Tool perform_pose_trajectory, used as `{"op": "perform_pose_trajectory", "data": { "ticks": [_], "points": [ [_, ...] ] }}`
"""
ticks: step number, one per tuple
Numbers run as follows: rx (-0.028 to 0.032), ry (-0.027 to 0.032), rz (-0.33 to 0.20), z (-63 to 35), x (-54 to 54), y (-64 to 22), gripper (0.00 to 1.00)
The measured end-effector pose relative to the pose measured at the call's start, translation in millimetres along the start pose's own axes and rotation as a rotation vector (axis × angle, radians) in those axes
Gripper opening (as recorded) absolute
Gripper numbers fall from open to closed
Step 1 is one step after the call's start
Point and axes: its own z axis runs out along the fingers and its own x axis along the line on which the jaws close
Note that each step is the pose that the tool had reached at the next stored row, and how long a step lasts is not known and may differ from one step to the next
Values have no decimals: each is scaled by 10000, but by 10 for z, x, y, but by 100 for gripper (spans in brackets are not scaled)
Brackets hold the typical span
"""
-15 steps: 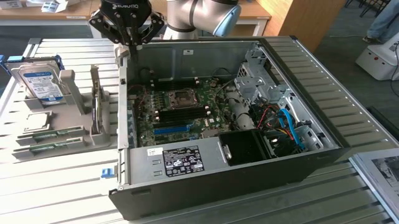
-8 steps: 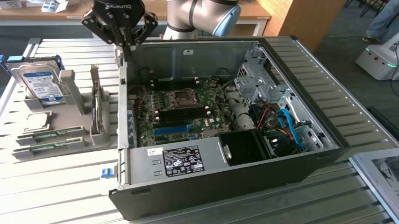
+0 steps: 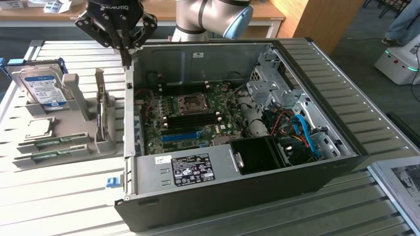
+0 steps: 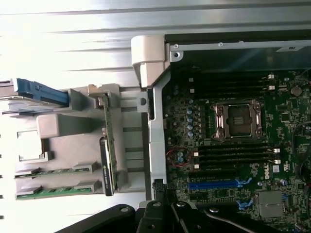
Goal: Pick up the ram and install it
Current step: 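Reach for the ram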
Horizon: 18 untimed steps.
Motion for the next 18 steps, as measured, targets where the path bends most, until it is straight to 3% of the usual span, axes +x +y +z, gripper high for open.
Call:
{"op": "perform_pose_trajectory", "data": {
  "ticks": [18],
  "points": [
    [25, 289, 14, 27, 328, -26, 10]
  ]
}}
